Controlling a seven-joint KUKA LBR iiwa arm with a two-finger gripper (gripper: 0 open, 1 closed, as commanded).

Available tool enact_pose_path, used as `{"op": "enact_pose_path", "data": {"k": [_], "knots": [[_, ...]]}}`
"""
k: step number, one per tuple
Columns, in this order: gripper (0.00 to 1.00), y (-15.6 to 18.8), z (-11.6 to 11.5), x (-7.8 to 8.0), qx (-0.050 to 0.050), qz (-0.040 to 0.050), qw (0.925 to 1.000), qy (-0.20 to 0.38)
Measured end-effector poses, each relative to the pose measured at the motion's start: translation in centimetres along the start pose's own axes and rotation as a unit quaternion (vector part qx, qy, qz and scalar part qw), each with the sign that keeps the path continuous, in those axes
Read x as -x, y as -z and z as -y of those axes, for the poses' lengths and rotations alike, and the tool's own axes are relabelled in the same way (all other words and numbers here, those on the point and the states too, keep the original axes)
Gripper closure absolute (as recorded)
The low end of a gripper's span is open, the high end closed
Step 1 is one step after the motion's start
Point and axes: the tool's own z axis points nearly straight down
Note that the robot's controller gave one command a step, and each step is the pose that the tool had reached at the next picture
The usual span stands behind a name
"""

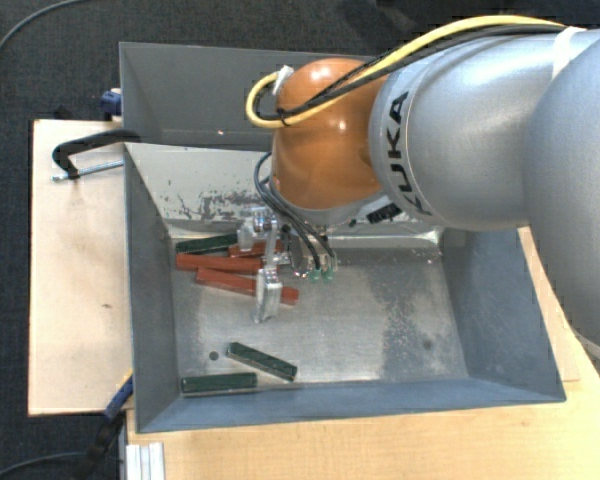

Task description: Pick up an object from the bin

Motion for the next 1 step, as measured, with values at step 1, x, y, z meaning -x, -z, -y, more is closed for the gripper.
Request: {"op": "enact_pose_path", "data": {"k": [1], "knots": [[0.00,-12.20,3.90,0.70,0.000,-0.0018,0.9905,-0.137]]}}
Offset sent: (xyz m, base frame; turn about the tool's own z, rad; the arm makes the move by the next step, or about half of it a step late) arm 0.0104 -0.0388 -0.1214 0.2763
